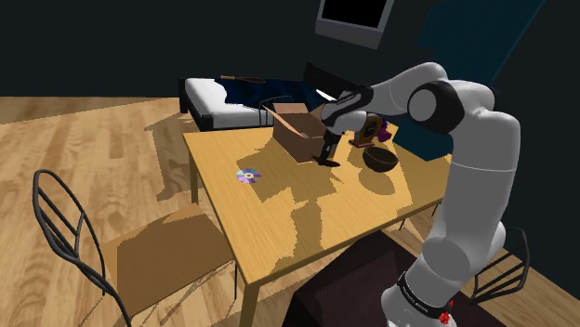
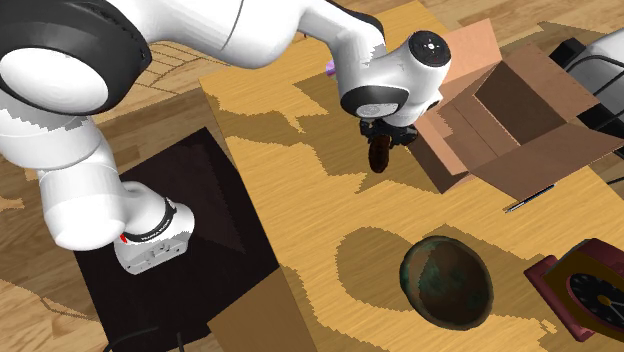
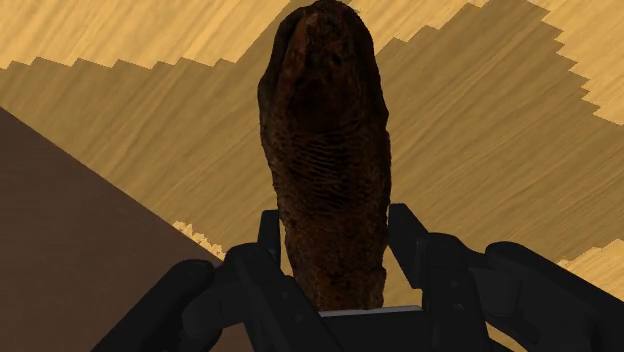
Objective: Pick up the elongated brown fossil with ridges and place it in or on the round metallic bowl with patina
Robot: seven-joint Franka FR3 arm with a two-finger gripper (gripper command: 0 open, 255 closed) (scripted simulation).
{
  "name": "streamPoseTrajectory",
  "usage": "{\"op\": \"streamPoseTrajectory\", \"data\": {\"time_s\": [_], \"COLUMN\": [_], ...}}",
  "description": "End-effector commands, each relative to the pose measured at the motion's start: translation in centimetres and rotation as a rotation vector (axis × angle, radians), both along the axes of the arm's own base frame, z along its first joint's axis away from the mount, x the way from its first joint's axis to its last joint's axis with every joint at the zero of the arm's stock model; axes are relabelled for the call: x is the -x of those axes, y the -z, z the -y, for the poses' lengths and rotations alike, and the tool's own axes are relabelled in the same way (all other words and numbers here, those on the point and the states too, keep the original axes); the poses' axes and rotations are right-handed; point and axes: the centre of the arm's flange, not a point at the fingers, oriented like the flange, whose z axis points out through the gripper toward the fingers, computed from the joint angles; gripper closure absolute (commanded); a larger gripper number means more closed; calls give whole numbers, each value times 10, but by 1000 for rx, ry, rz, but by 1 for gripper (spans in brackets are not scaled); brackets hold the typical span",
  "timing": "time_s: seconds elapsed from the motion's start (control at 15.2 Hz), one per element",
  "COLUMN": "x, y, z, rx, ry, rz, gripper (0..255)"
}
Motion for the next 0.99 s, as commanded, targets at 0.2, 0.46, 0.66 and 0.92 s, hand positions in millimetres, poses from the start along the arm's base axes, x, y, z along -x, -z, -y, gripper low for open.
{"op": "streamPoseTrajectory", "data": {"time_s": [0.2,0.46,0.66,0.92], "x": [0,0,0,0], "y": [-27,-48,-64,-85], "z": [-1,-1,-1,-1], "rx": [0,0,0,0], "ry": [0,0,0,0], "rz": [0,0,0,0], "gripper": [255,255,255,255]}}
